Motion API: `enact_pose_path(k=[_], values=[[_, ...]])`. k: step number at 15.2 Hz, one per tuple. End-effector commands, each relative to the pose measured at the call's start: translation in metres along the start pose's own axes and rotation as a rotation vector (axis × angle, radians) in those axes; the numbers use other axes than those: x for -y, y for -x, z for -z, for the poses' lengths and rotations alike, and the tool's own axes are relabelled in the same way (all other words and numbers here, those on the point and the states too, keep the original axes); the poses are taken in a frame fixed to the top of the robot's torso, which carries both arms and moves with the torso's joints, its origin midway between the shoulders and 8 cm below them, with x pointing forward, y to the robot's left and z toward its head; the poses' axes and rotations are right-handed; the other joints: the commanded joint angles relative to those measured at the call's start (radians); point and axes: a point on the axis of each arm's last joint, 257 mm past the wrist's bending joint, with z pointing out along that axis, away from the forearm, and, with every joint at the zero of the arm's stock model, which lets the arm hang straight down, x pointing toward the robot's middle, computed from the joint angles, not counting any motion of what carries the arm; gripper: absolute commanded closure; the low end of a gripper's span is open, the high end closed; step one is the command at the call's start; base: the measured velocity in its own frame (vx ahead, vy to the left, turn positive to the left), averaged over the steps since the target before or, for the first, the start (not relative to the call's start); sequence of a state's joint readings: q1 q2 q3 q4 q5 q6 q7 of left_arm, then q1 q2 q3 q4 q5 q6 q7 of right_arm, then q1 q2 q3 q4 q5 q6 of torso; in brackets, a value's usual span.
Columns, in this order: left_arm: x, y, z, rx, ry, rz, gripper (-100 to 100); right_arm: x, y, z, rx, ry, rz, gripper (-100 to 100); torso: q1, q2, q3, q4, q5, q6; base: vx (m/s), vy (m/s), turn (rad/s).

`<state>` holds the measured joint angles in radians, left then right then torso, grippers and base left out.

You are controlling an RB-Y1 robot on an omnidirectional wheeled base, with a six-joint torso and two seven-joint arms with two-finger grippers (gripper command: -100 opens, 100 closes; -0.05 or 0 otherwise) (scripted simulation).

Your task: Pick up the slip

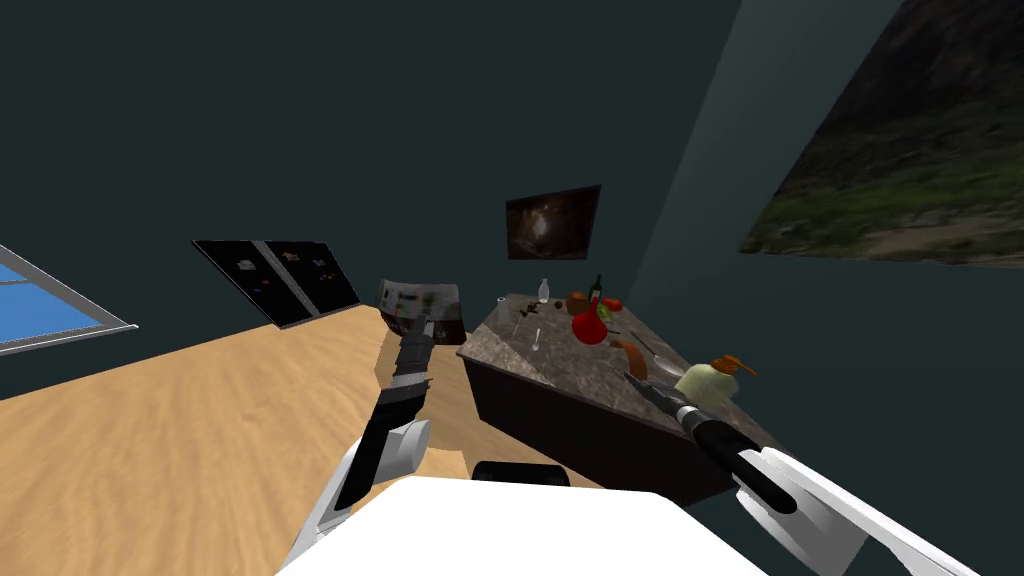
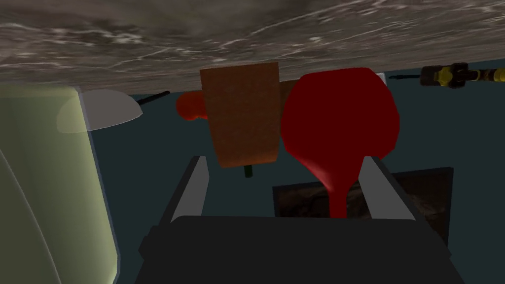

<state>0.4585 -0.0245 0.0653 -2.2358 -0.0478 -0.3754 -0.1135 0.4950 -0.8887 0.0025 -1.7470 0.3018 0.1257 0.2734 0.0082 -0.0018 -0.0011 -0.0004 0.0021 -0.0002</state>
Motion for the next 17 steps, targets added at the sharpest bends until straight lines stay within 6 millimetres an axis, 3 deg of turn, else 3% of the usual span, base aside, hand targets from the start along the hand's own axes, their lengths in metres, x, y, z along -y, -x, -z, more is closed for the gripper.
enact_pose_path(k=[1,7,8,12,13,14,15,17], values=[[0.000,0.000,0.000,0.000,0.000,0.000,0,0.026,-0.001,0.002,-0.025,-0.055,0.063,-100,0.000,0.000,0.000,0.000,0.000,0.000,0.049,0.095,0.077],[0.000,0.000,0.000,0.000,0.000,0.000,0,0.122,0.009,0.013,-0.101,-0.247,0.282,-100,0.003,-0.001,0.000,0.000,0.001,0.000,0.053,0.139,0.129],[0.000,0.000,0.000,0.000,0.000,0.000,0,0.122,0.009,0.013,-0.101,-0.247,0.282,-100,0.003,-0.001,0.000,0.000,0.001,0.000,0.052,0.108,0.074],[0.000,0.000,0.000,0.000,0.000,0.000,0,0.164,0.022,0.022,-0.129,-0.335,0.380,-100,-0.001,0.001,0.001,0.000,0.000,0.000,0.039,0.078,0.067],[0.000,0.000,0.000,0.000,0.000,0.000,0,0.169,0.024,0.023,-0.132,-0.346,0.392,-100,-0.001,0.001,0.001,0.000,0.000,0.000,0.041,0.074,0.065],[0.000,0.000,0.000,0.000,0.000,0.000,0,0.158,0.021,0.021,-0.126,-0.324,0.370,-100,-0.002,0.001,0.001,0.000,0.000,0.000,0.025,0.041,0.020],[0.000,0.000,0.000,0.000,0.000,0.000,0,0.170,0.019,0.018,-0.137,-0.355,0.356,-100,-0.003,0.002,0.001,0.000,-0.001,0.000,-0.034,-0.004,0.181],[0.000,0.000,0.000,0.000,0.000,0.000,0,0.175,0.017,0.017,-0.141,-0.368,0.348,-100,-0.008,0.006,0.003,0.001,-0.002,-0.001,-0.084,-0.028,0.228]])
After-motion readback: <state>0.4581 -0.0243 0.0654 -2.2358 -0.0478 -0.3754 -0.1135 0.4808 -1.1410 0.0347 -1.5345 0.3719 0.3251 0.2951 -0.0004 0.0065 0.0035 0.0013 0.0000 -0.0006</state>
